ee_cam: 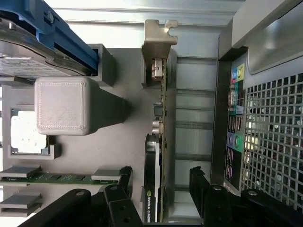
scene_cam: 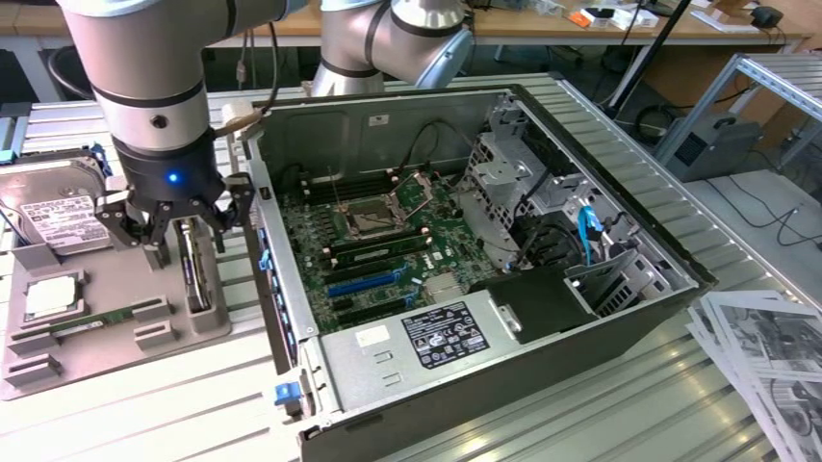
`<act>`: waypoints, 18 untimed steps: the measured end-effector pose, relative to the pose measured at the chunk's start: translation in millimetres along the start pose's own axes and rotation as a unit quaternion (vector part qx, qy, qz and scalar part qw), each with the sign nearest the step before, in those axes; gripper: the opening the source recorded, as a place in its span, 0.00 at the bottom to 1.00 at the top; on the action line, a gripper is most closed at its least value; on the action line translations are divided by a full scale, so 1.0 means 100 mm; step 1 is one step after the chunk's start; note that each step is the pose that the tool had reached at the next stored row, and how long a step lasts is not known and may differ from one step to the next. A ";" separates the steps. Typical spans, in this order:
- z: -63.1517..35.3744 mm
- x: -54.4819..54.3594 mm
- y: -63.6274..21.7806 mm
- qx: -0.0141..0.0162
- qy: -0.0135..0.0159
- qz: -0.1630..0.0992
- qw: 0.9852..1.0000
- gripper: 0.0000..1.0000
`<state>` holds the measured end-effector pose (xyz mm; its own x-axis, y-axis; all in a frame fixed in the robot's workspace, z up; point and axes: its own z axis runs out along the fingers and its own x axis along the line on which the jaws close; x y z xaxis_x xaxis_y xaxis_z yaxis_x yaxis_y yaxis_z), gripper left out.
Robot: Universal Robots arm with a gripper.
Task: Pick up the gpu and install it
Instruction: 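Pick up the gpu and move the gpu toward the slot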
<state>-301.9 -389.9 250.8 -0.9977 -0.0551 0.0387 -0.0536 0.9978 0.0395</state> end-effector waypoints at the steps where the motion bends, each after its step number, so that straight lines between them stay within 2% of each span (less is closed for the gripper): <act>1: 0.011 0.00 -0.001 0.000 0.000 0.000 1.000 0.60; 8: 0.067 0.00 -0.003 -0.001 0.000 0.000 1.000 0.60; 18: 0.068 0.00 -0.003 -0.002 0.000 0.000 1.000 0.60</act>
<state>-301.9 -389.9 244.0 -0.9977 -0.0552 0.0386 -0.0535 0.9976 0.0429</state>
